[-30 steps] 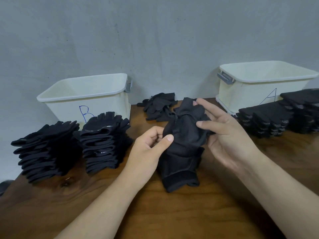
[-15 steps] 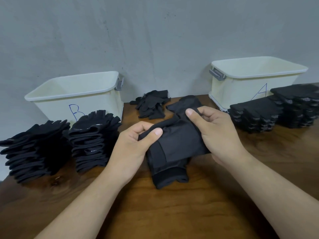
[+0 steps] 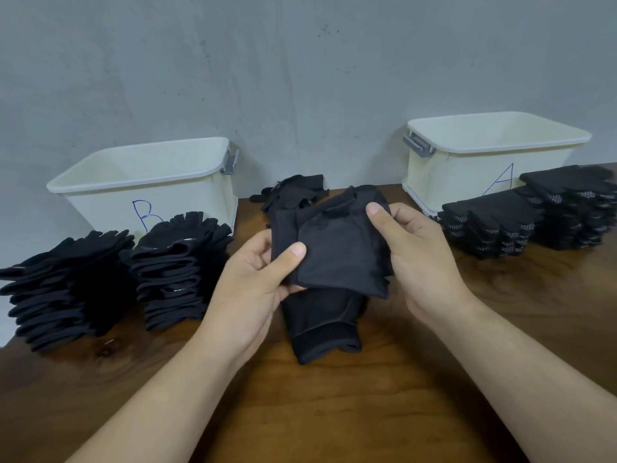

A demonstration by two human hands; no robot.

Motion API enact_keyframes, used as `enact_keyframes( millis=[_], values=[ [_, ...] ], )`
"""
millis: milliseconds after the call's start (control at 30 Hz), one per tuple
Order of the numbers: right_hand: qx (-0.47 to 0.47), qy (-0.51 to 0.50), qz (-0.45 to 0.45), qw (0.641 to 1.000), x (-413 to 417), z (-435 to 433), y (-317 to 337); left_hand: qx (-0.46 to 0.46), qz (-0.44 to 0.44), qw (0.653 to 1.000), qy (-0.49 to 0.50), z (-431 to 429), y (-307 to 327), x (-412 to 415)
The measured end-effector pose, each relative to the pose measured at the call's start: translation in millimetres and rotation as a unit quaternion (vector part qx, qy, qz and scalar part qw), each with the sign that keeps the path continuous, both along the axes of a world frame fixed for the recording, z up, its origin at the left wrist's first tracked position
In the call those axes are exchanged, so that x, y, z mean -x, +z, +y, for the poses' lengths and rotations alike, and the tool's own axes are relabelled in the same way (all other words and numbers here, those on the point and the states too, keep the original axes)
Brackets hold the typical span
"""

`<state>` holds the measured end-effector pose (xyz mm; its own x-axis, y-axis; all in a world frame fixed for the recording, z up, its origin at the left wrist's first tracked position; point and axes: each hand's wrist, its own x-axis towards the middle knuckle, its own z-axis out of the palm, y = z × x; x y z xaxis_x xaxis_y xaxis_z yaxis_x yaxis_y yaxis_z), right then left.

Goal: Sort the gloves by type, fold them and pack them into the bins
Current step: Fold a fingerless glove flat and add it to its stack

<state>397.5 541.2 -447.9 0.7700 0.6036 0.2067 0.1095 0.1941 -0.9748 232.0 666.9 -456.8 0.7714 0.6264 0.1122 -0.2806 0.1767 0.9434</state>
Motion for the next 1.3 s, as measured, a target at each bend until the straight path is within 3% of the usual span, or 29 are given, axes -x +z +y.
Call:
enact_keyframes(
  millis=[333,500,600,700,833,967,1167,1300],
  values=[
    [-0.027,0.122,-0.084,0.989,17,-10,13,-0.16,-0.029,0.975,0.15,-1,16,9],
    [0.0,0.093,-0.223,0.97,31,-9,11,-0.215,-0.006,0.966,0.147,-2,21,16],
    [0.011,0.07,-0.26,0.963,37,-8,12,-0.272,0.016,0.956,0.108,-3,23,20],
    [-0.016,0.073,-0.237,0.969,41,-8,14,-0.286,0.017,0.955,0.08,-3,26,22],
    [-0.054,0.106,-0.126,0.985,38,-9,21,-0.18,-0.033,0.979,0.085,-4,26,18],
    [-0.05,0.097,-0.075,0.991,37,-7,20,-0.095,-0.01,0.995,0.03,-10,24,14],
    [-0.039,0.104,-0.069,0.991,33,-5,19,-0.107,-0.006,0.988,0.111,-14,24,14],
    [-0.013,0.117,-0.075,0.99,34,-5,20,-0.17,0.027,0.972,0.159,-19,27,15]
  ],
)
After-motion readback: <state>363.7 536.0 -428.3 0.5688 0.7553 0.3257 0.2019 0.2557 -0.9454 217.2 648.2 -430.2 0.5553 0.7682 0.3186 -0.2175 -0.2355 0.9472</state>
